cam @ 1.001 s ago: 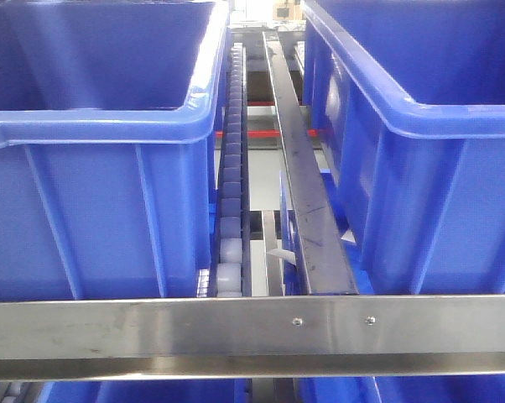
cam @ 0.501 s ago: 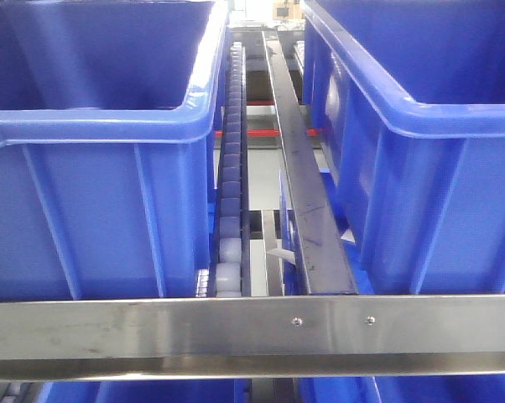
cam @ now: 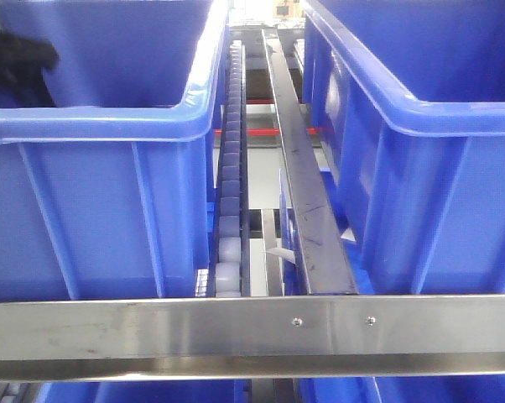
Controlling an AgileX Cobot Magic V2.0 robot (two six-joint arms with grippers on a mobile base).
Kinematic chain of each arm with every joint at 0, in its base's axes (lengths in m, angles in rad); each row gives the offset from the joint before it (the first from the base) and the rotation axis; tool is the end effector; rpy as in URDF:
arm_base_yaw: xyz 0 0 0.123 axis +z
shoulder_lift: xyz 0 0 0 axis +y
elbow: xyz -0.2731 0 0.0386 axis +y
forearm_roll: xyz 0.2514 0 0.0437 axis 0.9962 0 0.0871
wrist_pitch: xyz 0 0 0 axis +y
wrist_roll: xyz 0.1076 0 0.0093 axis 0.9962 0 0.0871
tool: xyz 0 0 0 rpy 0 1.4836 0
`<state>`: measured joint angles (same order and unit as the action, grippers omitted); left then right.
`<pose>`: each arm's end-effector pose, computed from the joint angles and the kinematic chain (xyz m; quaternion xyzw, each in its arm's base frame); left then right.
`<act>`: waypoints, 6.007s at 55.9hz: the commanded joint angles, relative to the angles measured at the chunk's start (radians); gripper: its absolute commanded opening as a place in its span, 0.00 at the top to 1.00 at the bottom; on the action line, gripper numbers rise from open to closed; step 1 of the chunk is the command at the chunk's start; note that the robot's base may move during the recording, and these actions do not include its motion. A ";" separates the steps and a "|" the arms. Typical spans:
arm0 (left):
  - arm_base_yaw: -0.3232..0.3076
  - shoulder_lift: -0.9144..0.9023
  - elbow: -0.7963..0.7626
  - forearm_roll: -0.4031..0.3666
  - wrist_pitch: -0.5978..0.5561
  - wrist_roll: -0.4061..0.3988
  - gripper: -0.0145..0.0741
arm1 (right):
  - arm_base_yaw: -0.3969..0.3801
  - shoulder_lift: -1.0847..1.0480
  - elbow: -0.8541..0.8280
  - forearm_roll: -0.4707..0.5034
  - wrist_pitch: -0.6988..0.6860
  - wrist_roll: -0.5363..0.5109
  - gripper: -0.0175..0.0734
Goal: Pick and sort blue part to right shelf
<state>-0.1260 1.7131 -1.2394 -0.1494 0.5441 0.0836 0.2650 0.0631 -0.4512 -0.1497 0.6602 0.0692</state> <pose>0.3812 -0.0567 0.2260 0.0508 0.9464 -0.0634 0.3125 0.0526 0.0040 0.2950 -0.0911 0.7620 0.0340 0.6403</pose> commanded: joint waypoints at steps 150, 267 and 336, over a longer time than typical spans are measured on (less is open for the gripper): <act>0.000 -1.303 0.635 0.053 -0.126 -0.018 0.70 | -0.172 1.506 -0.962 0.008 0.217 -0.019 0.58; 0.000 -1.413 0.635 0.092 -0.049 -0.018 0.70 | -0.177 0.119 -0.019 0.054 -0.142 -0.051 0.77; 0.058 -1.622 0.921 0.105 -0.218 -0.018 0.70 | -0.177 -0.087 -0.006 0.092 -0.165 -0.051 0.77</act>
<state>-0.0865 0.1331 -0.3606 -0.0464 0.4542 0.0745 0.0935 -0.0132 -0.4349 -0.0553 0.5877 0.0245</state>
